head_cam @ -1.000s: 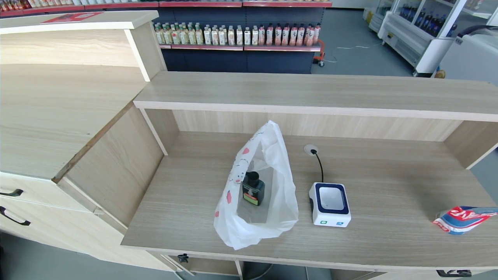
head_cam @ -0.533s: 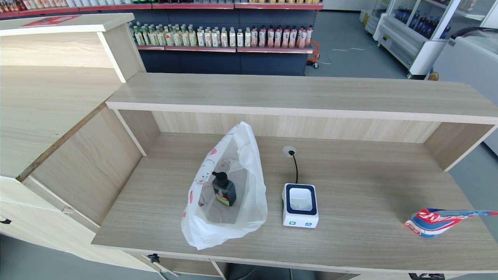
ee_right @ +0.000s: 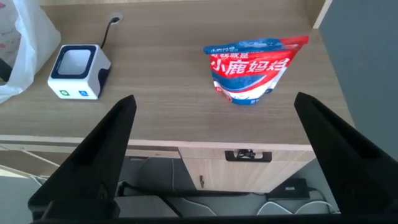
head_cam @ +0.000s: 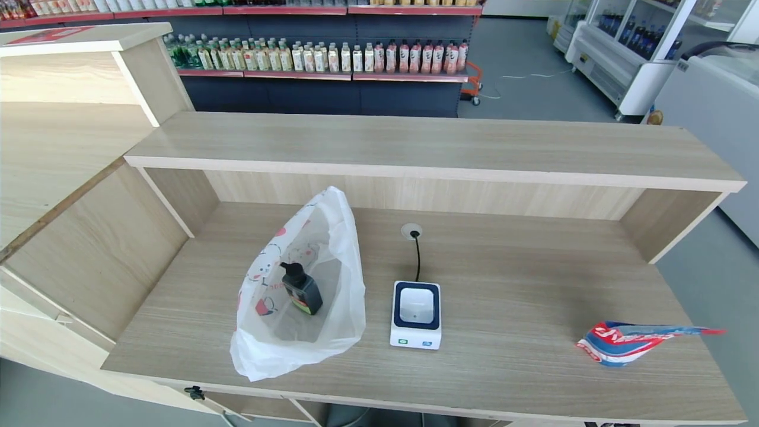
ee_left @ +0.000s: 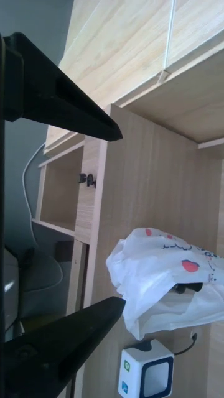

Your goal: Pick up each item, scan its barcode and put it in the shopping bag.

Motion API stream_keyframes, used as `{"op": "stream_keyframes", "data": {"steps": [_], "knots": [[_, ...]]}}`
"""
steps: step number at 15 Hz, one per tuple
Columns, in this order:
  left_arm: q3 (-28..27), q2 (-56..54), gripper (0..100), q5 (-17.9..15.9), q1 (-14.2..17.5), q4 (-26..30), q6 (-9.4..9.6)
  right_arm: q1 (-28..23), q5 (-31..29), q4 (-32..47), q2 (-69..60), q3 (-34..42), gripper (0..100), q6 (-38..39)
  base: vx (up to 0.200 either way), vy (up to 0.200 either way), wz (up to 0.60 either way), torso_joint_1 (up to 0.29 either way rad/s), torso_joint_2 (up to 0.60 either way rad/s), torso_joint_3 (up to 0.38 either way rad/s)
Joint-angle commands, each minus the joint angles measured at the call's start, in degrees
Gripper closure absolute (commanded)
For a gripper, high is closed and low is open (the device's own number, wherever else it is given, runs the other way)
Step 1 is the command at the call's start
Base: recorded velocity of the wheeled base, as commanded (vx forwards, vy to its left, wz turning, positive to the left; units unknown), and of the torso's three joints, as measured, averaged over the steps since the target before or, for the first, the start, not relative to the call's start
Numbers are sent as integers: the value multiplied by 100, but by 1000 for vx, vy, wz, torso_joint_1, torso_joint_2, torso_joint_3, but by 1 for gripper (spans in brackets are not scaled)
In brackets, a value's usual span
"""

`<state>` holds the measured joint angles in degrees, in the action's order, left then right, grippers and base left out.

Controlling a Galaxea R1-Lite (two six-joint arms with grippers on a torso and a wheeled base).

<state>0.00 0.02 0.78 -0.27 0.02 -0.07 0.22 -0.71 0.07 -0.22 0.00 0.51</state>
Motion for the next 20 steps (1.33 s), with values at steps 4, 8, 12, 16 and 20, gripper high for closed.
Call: {"op": "stream_keyframes", "data": {"steps": [4, 8, 12, 16, 20], "knots": [[0, -2, 0, 1, 0, -2, 7, 4, 0, 1, 22, 0, 0, -7, -150, 0, 0, 8, 2, 2], [0, -2, 0, 1, 0, -2, 34, 4, 0, 1, 22, 0, 0, 2, -50, 0, 0, 1, 5, 1], [0, -2, 0, 1, 0, -2, 16, 4, 0, 1, 22, 0, 0, 10, 0, -200, 0, 4, 6, 1], [0, -2, 0, 10, 0, -2, 25, 31, 44, 28, 127, -343, 0, 89, 0, -200, 0, 1, 4, 2], [0, -2, 0, 10, 0, -2, 7, 48, 27, 599, 3573, -3419, 0, 1663, 0, -150, 0, 4, 3, 4]]}}
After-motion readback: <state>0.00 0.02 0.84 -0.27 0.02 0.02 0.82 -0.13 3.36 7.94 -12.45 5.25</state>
